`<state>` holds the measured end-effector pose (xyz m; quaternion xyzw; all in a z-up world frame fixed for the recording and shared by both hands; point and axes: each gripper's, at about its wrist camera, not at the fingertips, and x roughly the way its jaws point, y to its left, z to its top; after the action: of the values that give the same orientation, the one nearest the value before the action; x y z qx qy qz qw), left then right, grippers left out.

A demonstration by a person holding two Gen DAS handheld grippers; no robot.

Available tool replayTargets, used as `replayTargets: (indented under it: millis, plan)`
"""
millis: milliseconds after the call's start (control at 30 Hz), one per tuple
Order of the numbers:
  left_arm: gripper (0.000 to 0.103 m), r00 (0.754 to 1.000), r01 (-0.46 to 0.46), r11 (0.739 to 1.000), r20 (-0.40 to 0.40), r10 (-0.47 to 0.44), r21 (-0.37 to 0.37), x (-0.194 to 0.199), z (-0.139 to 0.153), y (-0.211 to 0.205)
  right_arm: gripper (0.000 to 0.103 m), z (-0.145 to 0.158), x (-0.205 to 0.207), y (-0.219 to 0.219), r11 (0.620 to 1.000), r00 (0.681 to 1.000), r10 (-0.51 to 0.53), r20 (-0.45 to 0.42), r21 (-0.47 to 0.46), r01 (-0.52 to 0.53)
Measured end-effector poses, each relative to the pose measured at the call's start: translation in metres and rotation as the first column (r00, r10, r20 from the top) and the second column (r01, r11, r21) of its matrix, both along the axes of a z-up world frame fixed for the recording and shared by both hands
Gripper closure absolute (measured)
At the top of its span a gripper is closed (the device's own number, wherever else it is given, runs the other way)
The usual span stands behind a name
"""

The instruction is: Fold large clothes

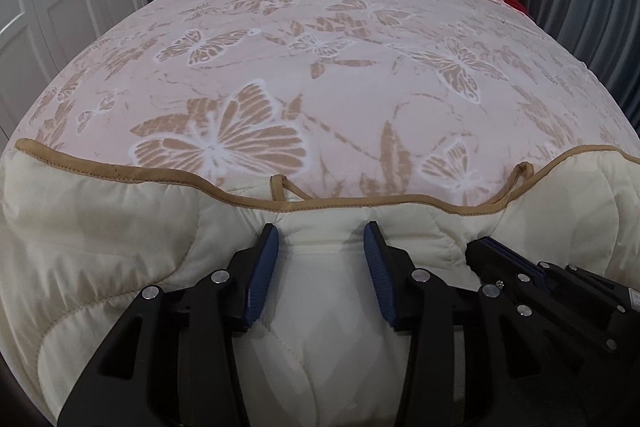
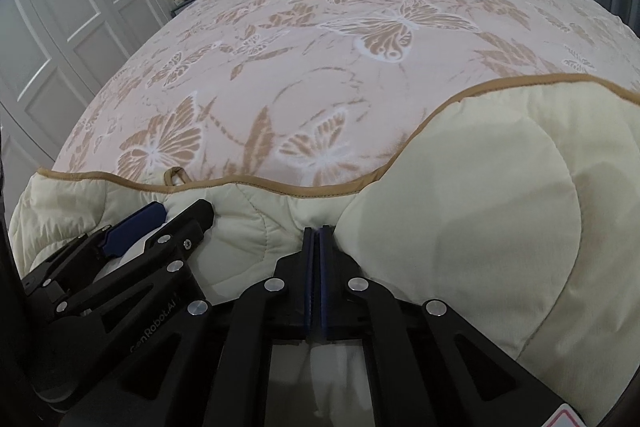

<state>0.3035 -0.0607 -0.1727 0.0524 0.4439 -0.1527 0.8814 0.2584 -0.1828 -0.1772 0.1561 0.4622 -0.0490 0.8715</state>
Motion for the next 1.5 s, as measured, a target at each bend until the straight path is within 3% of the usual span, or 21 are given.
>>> replayTargets:
  millis: [433, 500, 533, 600, 667, 767, 867, 900, 1033, 1200, 1267, 1333, 1467, 1500]
  plan:
    - [0.059, 1.0, -0.007, 1.0, 0.013, 0.006, 0.021, 0.0, 0.002, -0.004, 0.103, -0.001, 0.004, -0.007, 0.998, 0.998, -0.039, 0.039, 0.06, 0.037]
    - [0.058, 1.0, -0.016, 1.0, -0.011, 0.015, -0.022, 0.0, 0.015, 0.007, 0.103, 0.012, -0.004, -0.014, 0.994, 0.995, -0.082, 0.06, 0.082, 0.077]
    - [0.058, 0.998, -0.06, 0.996, -0.024, 0.058, -0.069, -0.002, 0.03, 0.025, 0.103, 0.028, -0.015, -0.023, 0.985, 0.984, -0.161, 0.078, 0.069, 0.156]
    - [0.047, 0.99, -0.143, 0.977, -0.021, 0.142, -0.157, -0.015, 0.061, 0.071, 0.09, 0.064, -0.05, -0.04, 0.963, 0.949, -0.268, 0.168, 0.069, 0.26]
    - [0.024, 0.98, -0.196, 0.954, -0.013, 0.198, -0.226, -0.039, 0.092, 0.129, 0.09, 0.093, -0.08, -0.044, 0.974, 0.956, -0.227, 0.187, 0.024, 0.226]
    - [0.018, 0.956, -0.292, 0.927, -0.059, 0.286, -0.237, -0.079, 0.104, 0.209, 0.09, 0.105, -0.127, -0.032, 0.993, 0.986, -0.116, 0.116, -0.006, 0.117]
    - [0.018, 0.91, -0.406, 0.881, -0.193, 0.366, -0.243, -0.112, 0.079, 0.265, 0.09, 0.088, -0.167, -0.004, 0.994, 0.999, -0.04, 0.02, 0.101, 0.038]
    - [0.018, 0.895, -0.434, 0.857, -0.239, 0.376, -0.279, -0.122, 0.068, 0.277, 0.09, 0.082, -0.175, 0.008, 0.994, 1.0, -0.024, -0.003, 0.108, 0.025]
    - [0.018, 0.863, -0.48, 0.786, -0.372, 0.342, -0.39, -0.148, 0.038, 0.29, 0.091, 0.065, -0.188, 0.046, 0.991, 0.999, 0.015, -0.05, 0.134, -0.008]
    - [0.017, 0.886, -0.421, 0.778, -0.396, 0.242, -0.466, -0.149, 0.024, 0.263, 0.091, 0.049, -0.185, 0.061, 0.996, 0.996, 0.031, -0.08, 0.091, -0.024]
    - [0.017, 0.881, -0.423, 0.778, -0.413, 0.232, -0.464, -0.143, 0.019, 0.253, 0.091, 0.042, -0.185, 0.06, 0.996, 0.996, 0.03, -0.088, 0.089, -0.022]
    - [0.021, 0.885, -0.412, 0.795, -0.403, 0.232, -0.446, -0.138, 0.019, 0.24, 0.093, 0.036, -0.189, 0.057, 0.995, 0.996, 0.026, -0.087, 0.098, -0.017]
    - [0.064, 0.898, -0.382, 0.809, -0.386, 0.211, -0.447, -0.143, 0.035, 0.227, 0.097, 0.032, -0.187, 0.052, 0.993, 0.995, 0.016, -0.097, 0.12, -0.004]
    - [0.069, 0.905, -0.37, 0.813, -0.372, 0.205, -0.45, -0.146, 0.043, 0.226, 0.098, 0.035, -0.188, 0.051, 0.991, 0.995, 0.009, -0.103, 0.132, 0.005]
